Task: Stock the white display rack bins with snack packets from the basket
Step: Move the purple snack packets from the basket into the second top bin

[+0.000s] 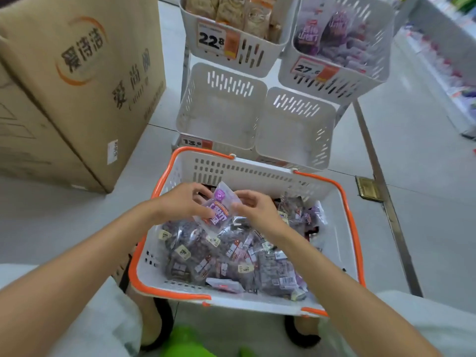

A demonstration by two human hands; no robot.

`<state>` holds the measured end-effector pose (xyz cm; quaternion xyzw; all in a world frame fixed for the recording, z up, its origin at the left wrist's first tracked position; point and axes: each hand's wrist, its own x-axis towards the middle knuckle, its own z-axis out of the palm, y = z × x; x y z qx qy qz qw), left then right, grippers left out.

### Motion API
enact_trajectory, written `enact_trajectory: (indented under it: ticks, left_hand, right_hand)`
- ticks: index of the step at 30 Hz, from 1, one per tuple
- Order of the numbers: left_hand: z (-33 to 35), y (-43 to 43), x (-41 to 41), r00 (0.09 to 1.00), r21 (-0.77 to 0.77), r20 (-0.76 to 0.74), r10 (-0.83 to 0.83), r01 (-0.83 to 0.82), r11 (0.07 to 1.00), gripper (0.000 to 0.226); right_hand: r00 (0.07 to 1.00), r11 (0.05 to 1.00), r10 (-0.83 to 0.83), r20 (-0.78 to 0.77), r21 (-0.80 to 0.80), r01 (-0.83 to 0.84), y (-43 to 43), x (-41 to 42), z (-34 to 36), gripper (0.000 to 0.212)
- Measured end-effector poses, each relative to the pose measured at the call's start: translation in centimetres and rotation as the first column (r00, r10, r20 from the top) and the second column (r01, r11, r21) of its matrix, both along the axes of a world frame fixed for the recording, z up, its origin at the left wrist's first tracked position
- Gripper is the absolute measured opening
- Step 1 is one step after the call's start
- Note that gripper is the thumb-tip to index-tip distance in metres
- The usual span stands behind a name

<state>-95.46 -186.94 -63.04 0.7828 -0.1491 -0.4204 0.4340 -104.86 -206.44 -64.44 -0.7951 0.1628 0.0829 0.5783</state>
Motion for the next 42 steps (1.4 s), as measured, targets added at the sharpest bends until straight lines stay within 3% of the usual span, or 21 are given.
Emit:
enact_trajectory:
  ticks: [3, 5, 7, 8, 13, 14, 17, 19, 22, 24, 27, 29, 32, 34, 36, 39, 40, 42]
  left_hand:
    - [-0.6, -0.2, 0.1, 0.988, -0.005, 0.093, 0.123, -0.123, 0.992, 0.031]
    - [-0.8, -0.2, 0.3, 0.977, -0.01, 0.136, 0.161, -0.162, 0.987, 0.025]
    - [-1.1, -0.2, 0.4, 0.967, -0.019, 0.15, 0.207, -0.207, 0.978, 0.023]
    - [-1.2, -0.3, 0.3, 0.961, -0.026, 0.149, 0.235, -0.233, 0.972, 0.026]
    - [-2.2, -0.1, -0.1, 0.93, -0.047, 0.095, 0.356, -0.353, 0.935, 0.03]
    - [-2.2, 0.0, -0.2, 0.928, -0.049, 0.096, 0.36, -0.357, 0.933, 0.027]
    - [-2.0, 0.1, -0.2, 0.912, -0.125, 0.099, 0.398, -0.385, 0.914, 0.017]
    - [-1.3, -0.1, -0.1, 0.913, -0.173, 0.071, 0.401, -0.385, 0.907, 0.008]
    - [0.4, -1.5, 0.1, 0.962, -0.158, -0.001, 0.272, -0.269, 0.95, 0.019]
    - [1.7, -2.8, 0.1, 0.984, -0.186, -0.045, 0.172, -0.178, 0.966, 0.027]
    - [2.9, -4.8, 0.5, 0.981, -0.275, -0.133, 0.141, -0.173, 0.946, 0.041]
    - [3.1, -6.1, 0.8, 0.988, -0.291, -0.103, 0.116, -0.141, 0.946, 0.051]
    - [3.5, -8.5, 1.6, 0.978, -0.342, -0.113, 0.174, -0.203, 0.918, 0.059]
    - [4.3, -10.7, 2.8, 0.971, -0.373, -0.059, 0.233, -0.238, 0.897, 0.044]
    - [6.0, -13.2, 4.0, 0.959, -0.389, 0.061, 0.277, -0.233, 0.891, 0.03]
    - [9.5, -17.2, 6.1, 0.936, -0.46, 0.195, 0.293, -0.176, 0.87, 0.006]
    - [10.8, -18.5, 6.8, 0.927, -0.487, 0.222, 0.302, -0.163, 0.858, 0.003]
    - [13.2, -20.6, 8.4, 0.904, -0.511, 0.308, 0.296, -0.106, 0.853, 0.028]
  right_hand:
    - [0.979, 0.987, 0.1, -0.176, -0.108, -0.12, -0.2, -1.9, -1.9, 0.058]
    - [0.884, 0.917, 0.312, -0.348, -0.135, -0.377, 0.4, -4.1, -3.9, 0.064]
    - [0.737, 0.758, 0.513, -0.441, -0.171, -0.63, 1.1, -5.8, -5.4, 0.052]
    - [0.708, 0.7, 0.559, -0.432, -0.213, -0.682, 1.3, -6.1, -5.8, 0.042]
    - [0.613, 0.456, 0.618, -0.492, -0.411, -0.79, 1.1, -6.4, -6.3, 0.03]
    - [0.641, 0.49, 0.612, -0.463, -0.413, -0.767, 0.9, -6.7, -6.7, 0.03]
    - [0.87, 0.845, 0.389, -0.303, -0.258, -0.468, -0.8, -5.5, -4.8, 0.028]
    - [0.95, 0.938, 0.269, -0.156, -0.18, -0.295, -2.5, -3.3, -2.2, 0.021]
    - [0.973, 0.958, 0.231, -0.009, -0.173, -0.229, -3.6, -0.5, 1.9, 0.014]
    - [0.977, 0.943, 0.209, 0.041, -0.274, -0.19, -4.0, 0.7, 3.0, 0.018]
    - [0.977, 0.943, 0.118, 0.176, -0.329, -0.055, -5.0, 2.1, 4.3, 0.02]
    - [0.97, 0.95, 0.046, 0.241, -0.31, 0.031, -5.7, 2.7, 4.8, 0.025]
    - [0.948, 0.913, 0.053, 0.313, -0.4, 0.081, -6.6, 3.1, 5.2, 0.035]
    - [0.967, 0.952, -0.005, 0.256, -0.293, 0.083, -7.1, 3.6, 5.6, 0.049]
    - [0.975, 0.995, -0.093, 0.202, -0.002, 0.095, -7.5, 4.7, 6.8, 0.044]
    - [0.958, 0.947, -0.201, 0.205, 0.292, 0.136, -9.1, 7.4, 9.3, 0.036]
    - [0.95, 0.931, -0.225, 0.217, 0.337, 0.143, -10.0, 8.2, 10.3, 0.035]
    - [0.932, 0.938, -0.234, 0.275, 0.318, 0.142, -12.2, 9.7, 12.4, 0.029]
